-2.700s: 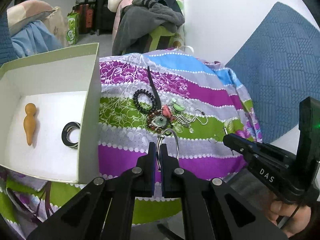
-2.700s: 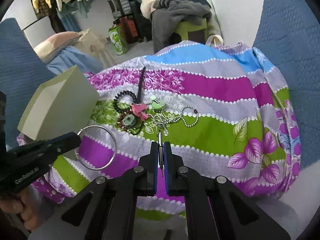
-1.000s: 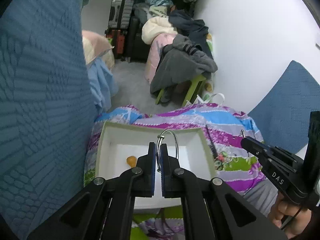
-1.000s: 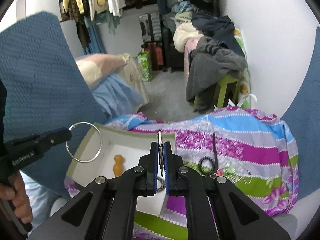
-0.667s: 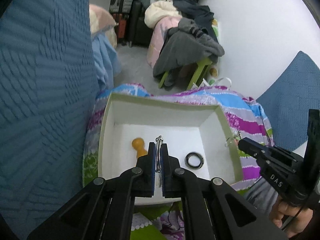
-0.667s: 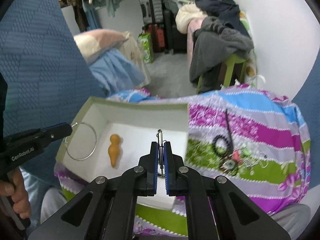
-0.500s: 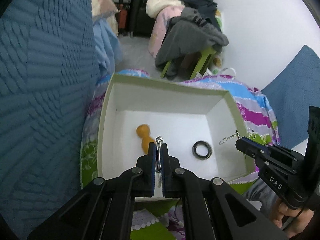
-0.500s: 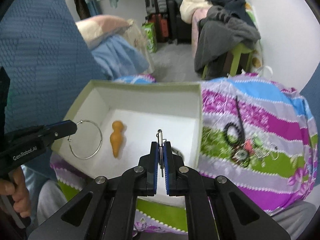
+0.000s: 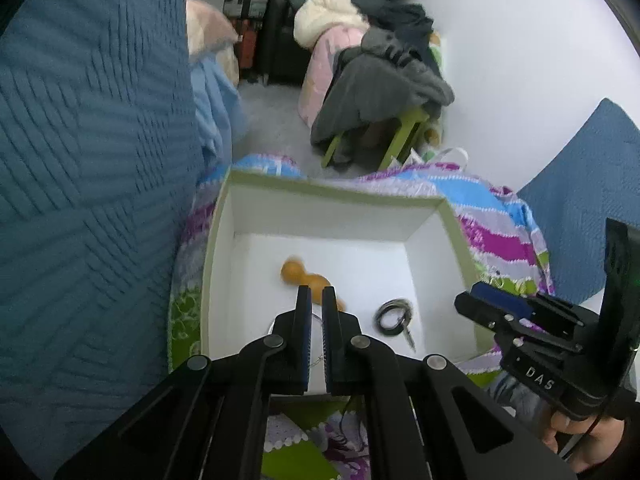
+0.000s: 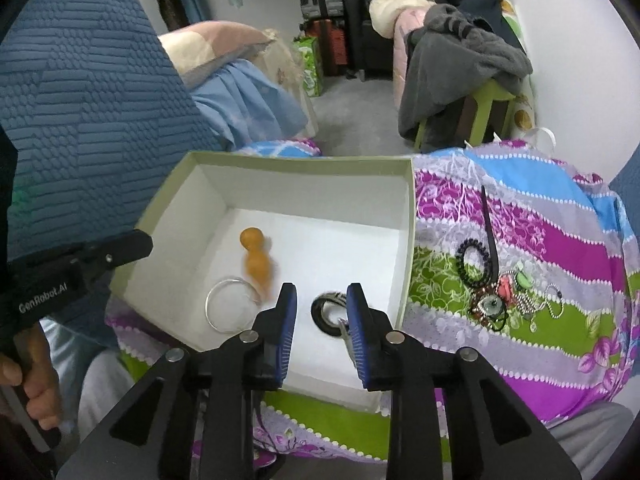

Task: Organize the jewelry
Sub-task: 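Open the right tool to drop the pin while the left tool releases the hoop into the box, then withdraw both tools from the box and move them back over the jewelry pile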

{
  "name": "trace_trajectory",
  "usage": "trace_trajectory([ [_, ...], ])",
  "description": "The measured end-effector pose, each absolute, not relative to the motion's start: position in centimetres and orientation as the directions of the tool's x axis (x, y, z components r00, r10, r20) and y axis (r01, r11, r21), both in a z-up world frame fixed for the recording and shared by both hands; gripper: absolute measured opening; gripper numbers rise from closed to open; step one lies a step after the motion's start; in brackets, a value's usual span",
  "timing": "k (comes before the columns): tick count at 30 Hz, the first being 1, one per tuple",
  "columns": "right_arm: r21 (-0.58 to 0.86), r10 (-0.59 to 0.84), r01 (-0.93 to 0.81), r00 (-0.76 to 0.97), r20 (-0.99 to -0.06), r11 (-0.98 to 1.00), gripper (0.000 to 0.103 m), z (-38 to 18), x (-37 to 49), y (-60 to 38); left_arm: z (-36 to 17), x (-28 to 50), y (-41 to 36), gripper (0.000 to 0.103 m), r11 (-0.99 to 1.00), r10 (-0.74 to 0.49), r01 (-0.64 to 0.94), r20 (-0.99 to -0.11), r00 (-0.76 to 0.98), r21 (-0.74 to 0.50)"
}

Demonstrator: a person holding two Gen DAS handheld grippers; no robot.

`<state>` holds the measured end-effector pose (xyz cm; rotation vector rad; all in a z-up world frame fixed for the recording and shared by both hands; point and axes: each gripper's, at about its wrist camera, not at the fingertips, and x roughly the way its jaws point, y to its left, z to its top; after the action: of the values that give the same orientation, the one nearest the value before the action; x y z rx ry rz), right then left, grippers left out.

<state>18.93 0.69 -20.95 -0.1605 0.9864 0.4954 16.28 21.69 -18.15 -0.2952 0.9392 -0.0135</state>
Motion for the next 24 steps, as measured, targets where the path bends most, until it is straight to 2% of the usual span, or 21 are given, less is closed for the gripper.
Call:
trace_trajectory([
  [4,0.093,0.355,-0.492,0.473,-0.806,0.866,0.025,-18.6,18.6,0.5,-15.1,15.6,21.0,0.008,0.964,-0.113,-0.121,-0.776,0.62,-0.237],
  [5,0.093,0.362,-0.497,0.479,-0.799,0.863,0.026,-18.0,18.5,0.4,-14.2,15.4,20.8,0.017,0.964,-0.113,-0.117,-0.766,0.633,-0.239],
  [6,0.093,0.369,-0.501,0.486,-0.792,0.86,0.027,-17.3,18.5,0.3,-13.5,15.1,20.6,0.033,0.965,-0.109,-0.115,-0.758,0.643,-0.236],
  [7,0.092,0.375,-0.505,0.494,-0.784,0.858,0.029,-16.7,18.4,0.1,-12.4,14.7,20.3,0.042,0.966,-0.093,-0.12,-0.745,0.66,-0.228],
  [8,0.09,0.381,-0.509,0.502,-0.777,0.856,0.031,-16.0,18.3,-0.1,-11.8,14.4,20.1,0.056,0.967,-0.083,-0.124,-0.736,0.672,-0.222],
  [13,0.073,0.401,-0.529,0.539,-0.74,0.846,0.041,-12.8,17.9,-1.3,-8.5,13.1,19.4,0.061,0.962,-0.056,-0.149,-0.7,0.712,-0.228],
  [15,0.066,0.404,-0.529,0.556,-0.726,0.846,0.045,-11.8,17.7,-1.8,-7.6,12.7,19.2,0.071,0.96,-0.037,-0.166,-0.69,0.723,-0.225],
  [17,0.068,0.413,-0.526,0.573,-0.708,0.848,0.053,-10.6,17.7,-2.6,-6.3,12.0,18.8,0.071,0.959,-0.026,-0.171,-0.671,0.741,-0.226],
  [21,0.072,0.417,-0.513,0.599,-0.684,0.855,0.057,-8.7,17.6,-4.0,-4.6,11.1,18.1,0.072,0.954,0.003,-0.201,-0.665,0.747,-0.221],
  [23,0.07,0.418,-0.508,0.613,-0.67,0.859,0.067,-7.7,17.3,-4.9,-3.8,10.8,17.5,0.073,0.955,0.009,-0.203,-0.663,0.749,-0.217],
  [24,0.067,0.42,-0.509,0.621,-0.662,0.858,0.069,-7.2,17.2,-5.4,-3.4,10.7,17.1,0.075,0.956,0.02,-0.208,-0.663,0.748,-0.206],
])
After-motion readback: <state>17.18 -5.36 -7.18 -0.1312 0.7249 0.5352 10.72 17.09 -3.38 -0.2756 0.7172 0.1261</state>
